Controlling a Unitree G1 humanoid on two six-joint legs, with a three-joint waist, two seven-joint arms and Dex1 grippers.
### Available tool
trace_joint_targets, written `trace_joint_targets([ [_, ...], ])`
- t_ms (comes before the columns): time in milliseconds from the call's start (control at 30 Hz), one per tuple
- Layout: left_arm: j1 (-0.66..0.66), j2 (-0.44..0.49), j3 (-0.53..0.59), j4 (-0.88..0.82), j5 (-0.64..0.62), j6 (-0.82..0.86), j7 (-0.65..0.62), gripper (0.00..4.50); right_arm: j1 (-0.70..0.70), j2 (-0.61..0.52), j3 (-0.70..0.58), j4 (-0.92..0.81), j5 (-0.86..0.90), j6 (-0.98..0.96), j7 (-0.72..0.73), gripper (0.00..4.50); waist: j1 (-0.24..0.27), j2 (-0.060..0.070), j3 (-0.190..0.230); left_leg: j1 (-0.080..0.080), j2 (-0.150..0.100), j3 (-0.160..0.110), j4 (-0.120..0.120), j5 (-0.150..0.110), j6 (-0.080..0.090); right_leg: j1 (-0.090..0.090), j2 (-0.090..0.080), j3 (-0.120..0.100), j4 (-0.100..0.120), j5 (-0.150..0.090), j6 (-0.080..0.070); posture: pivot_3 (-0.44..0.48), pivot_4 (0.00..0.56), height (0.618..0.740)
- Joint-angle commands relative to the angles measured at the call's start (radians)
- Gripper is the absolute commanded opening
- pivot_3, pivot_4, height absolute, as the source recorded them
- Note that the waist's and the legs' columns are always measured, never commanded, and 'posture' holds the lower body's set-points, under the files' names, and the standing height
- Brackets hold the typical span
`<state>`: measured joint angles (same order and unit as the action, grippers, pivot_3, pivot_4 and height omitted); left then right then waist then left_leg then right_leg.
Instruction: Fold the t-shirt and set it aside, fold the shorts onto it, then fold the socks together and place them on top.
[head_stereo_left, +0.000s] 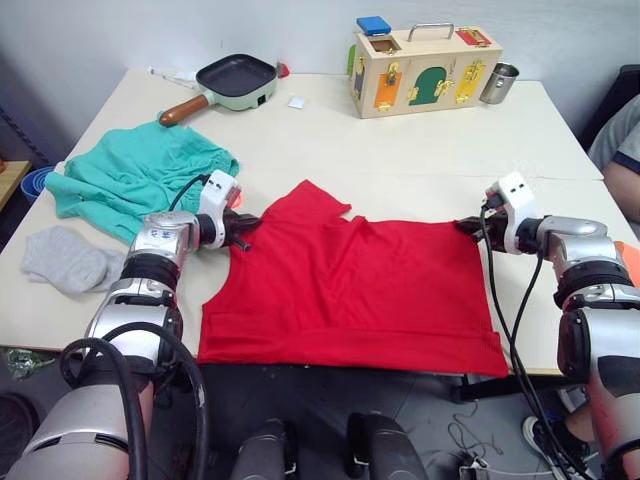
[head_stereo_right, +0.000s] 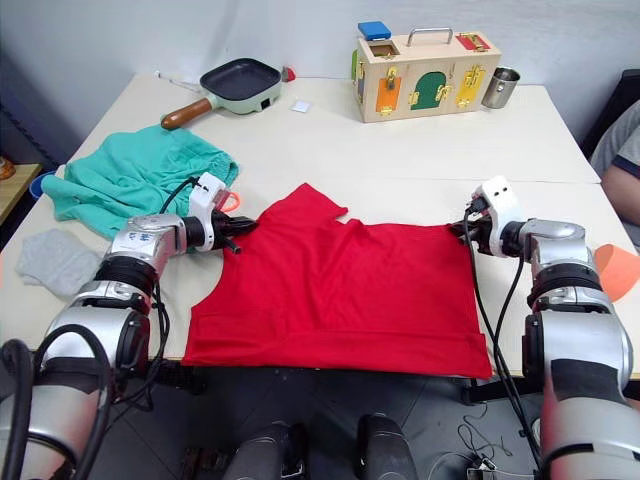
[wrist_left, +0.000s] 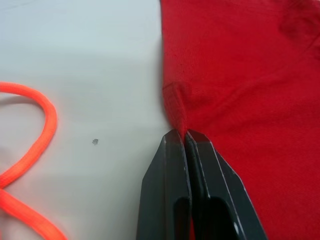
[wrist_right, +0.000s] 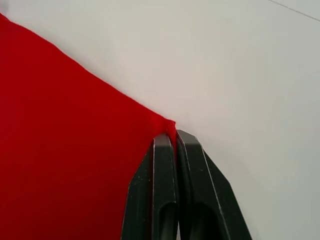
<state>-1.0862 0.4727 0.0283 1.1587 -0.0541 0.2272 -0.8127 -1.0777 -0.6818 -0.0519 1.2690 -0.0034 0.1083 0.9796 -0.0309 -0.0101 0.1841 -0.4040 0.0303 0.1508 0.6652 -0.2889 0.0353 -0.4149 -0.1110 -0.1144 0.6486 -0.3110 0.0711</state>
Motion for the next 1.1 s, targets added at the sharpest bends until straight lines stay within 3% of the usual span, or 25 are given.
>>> trace_joint_targets([
  [33,0.009,0.015,0.046,-0.022,-0.040,0.004,-0.036,0.03,-0.010,-0.035,-0.045,-0.011,0.033,-0.001,0.023,0.00,0.000,0.000,0.000,0.000,0.000,0.000,0.000,0.000,0.000,0.000,0.000,0.000,0.000,0.000,0.000,0.000,0.150,0.740],
  [267,0.026,0.065,0.116,-0.068,-0.100,0.041,-0.099,0.03,-0.002,-0.068,-0.081,-0.024,0.058,0.022,0.081,0.00,-0.001,0.000,0.000,0.000,0.000,0.000,0.000,0.000,0.000,0.000,0.000,0.000,0.000,0.000,0.000,0.000,0.150,0.740],
  [633,0.104,0.124,0.080,-0.224,-0.091,0.060,-0.248,0.03,0.047,-0.107,-0.109,-0.051,0.084,0.040,0.168,0.00,0.000,0.000,0.000,0.000,0.000,0.000,0.000,0.000,0.000,0.000,0.001,0.000,0.000,0.000,0.000,0.000,0.150,0.740],
  [1100,0.169,0.161,0.065,-0.288,-0.086,0.045,-0.237,0.03,0.137,-0.131,-0.128,-0.082,0.116,0.012,0.248,0.00,0.000,0.000,0.000,0.000,0.000,0.000,0.001,0.000,0.000,0.000,0.000,0.000,0.001,0.000,0.000,0.000,0.150,0.740],
])
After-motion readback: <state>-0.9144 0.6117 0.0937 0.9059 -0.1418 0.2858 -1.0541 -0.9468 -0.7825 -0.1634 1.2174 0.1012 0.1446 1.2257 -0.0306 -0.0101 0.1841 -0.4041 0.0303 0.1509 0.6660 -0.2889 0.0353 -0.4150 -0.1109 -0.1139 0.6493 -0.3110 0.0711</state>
